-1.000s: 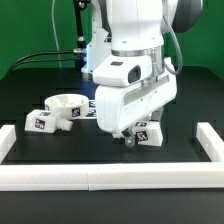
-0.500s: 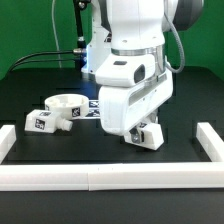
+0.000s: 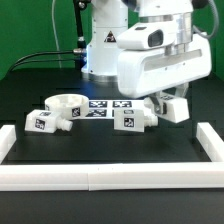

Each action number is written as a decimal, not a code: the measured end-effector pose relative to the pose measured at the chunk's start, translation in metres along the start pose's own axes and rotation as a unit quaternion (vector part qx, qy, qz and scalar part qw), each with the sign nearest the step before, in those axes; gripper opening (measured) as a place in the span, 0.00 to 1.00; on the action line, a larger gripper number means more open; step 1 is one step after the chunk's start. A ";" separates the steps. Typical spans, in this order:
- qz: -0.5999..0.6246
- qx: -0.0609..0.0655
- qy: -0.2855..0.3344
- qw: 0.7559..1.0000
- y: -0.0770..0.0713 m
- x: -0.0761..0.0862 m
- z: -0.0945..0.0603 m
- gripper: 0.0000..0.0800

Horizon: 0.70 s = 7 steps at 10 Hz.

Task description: Assemble stool

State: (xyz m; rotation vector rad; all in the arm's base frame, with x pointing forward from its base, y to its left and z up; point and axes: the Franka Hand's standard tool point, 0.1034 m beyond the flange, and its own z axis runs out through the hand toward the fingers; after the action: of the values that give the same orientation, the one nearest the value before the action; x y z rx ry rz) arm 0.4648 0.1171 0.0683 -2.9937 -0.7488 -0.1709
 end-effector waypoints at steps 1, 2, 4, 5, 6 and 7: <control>-0.009 0.001 -0.002 1.000 -0.006 -0.002 0.001 0.40; -0.006 0.001 -0.003 1.000 -0.001 -0.002 0.002 0.40; -0.006 0.001 -0.003 1.000 -0.001 -0.002 0.002 0.40; 0.006 0.001 -0.002 1.000 -0.003 -0.003 0.003 0.40; 0.046 0.000 0.001 0.999 -0.012 -0.015 0.008 0.40; 0.067 0.000 0.002 0.998 -0.020 -0.033 0.017 0.40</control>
Offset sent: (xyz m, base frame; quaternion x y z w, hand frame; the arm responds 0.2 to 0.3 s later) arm 0.0000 0.0000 0.0000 0.0000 0.0000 0.0000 1.0000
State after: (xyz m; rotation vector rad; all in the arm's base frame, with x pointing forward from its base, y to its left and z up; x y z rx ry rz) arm 0.4275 0.1209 0.0476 -3.0299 -0.5457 -0.1708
